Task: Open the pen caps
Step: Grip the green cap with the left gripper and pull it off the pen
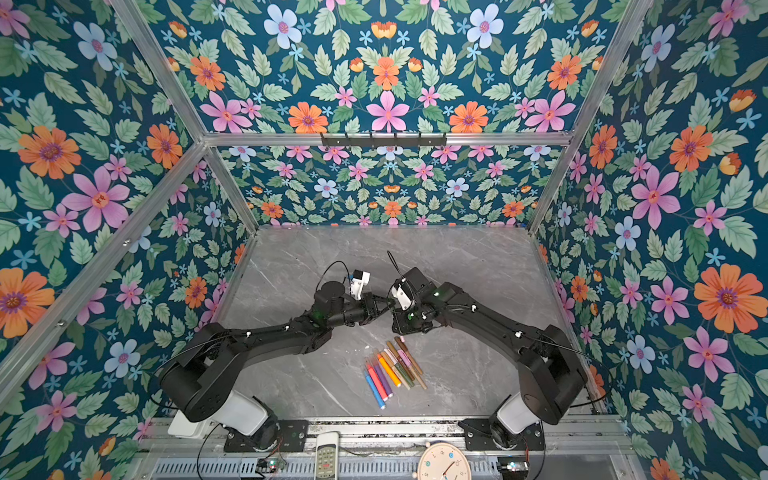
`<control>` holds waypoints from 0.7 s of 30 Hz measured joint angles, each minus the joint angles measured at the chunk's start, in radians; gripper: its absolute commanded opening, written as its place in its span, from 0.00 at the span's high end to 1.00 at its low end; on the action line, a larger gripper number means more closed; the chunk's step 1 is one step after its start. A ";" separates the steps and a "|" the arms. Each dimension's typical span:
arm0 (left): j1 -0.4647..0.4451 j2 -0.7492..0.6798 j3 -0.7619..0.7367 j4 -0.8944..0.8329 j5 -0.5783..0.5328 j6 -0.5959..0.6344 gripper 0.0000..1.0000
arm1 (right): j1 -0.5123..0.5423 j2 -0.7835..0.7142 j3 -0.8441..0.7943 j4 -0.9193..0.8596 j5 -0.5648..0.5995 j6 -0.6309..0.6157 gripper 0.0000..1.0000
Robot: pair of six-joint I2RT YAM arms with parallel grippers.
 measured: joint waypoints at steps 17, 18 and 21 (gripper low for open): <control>0.233 0.296 0.560 -0.491 -0.007 0.237 1.00 | 0.037 -0.176 -0.296 0.126 0.023 0.137 1.00; 0.232 0.329 0.610 -0.584 -0.049 0.287 1.00 | 0.030 -0.173 -0.299 0.128 0.047 0.137 1.00; 0.221 0.426 0.742 -0.829 -0.167 0.423 1.00 | 0.010 -0.166 -0.311 0.129 0.127 0.133 1.00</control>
